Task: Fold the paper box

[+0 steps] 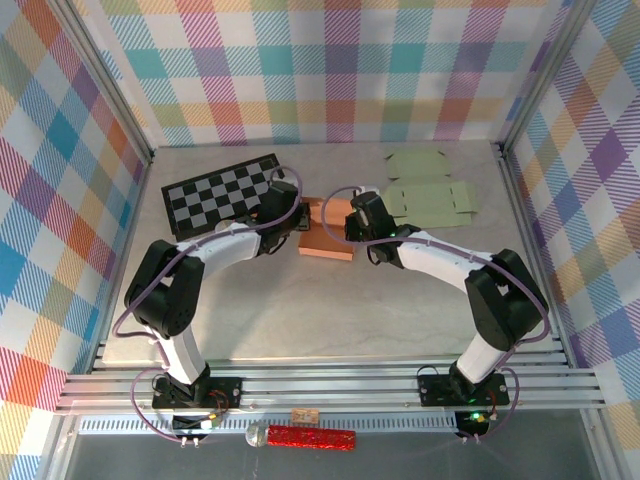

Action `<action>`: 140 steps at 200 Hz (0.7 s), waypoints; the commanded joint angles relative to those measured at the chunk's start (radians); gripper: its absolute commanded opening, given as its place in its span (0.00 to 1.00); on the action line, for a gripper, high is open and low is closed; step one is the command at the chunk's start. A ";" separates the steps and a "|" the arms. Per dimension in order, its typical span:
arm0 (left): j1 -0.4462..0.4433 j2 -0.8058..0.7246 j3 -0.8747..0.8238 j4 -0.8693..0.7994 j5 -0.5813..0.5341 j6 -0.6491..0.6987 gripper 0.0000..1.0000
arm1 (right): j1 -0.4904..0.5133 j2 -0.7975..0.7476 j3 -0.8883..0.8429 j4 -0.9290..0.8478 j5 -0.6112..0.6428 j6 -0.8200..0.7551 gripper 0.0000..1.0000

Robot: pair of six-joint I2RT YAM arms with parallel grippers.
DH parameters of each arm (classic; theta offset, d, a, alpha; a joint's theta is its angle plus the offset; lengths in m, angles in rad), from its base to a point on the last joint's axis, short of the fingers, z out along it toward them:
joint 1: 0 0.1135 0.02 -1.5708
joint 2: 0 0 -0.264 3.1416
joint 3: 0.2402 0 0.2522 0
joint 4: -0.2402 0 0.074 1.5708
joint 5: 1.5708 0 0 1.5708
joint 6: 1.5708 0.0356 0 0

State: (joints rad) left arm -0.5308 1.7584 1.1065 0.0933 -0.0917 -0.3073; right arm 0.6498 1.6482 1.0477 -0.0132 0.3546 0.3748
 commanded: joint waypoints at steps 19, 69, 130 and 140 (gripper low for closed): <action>-0.028 -0.028 -0.076 0.041 0.005 -0.027 0.01 | 0.020 -0.053 0.021 -0.118 -0.092 0.105 0.23; -0.029 -0.020 -0.073 0.034 -0.016 -0.028 0.00 | 0.021 -0.063 0.134 -0.350 -0.215 0.225 0.41; -0.031 -0.028 -0.045 0.004 -0.024 -0.008 0.00 | 0.019 -0.155 0.271 -0.641 -0.335 0.348 0.74; -0.031 -0.028 -0.045 0.003 -0.024 -0.009 0.00 | 0.017 -0.172 0.288 -0.660 -0.368 0.362 0.75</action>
State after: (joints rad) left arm -0.5495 1.7386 1.0489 0.1570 -0.1177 -0.3218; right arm 0.6624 1.5341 1.2800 -0.5358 0.0822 0.6678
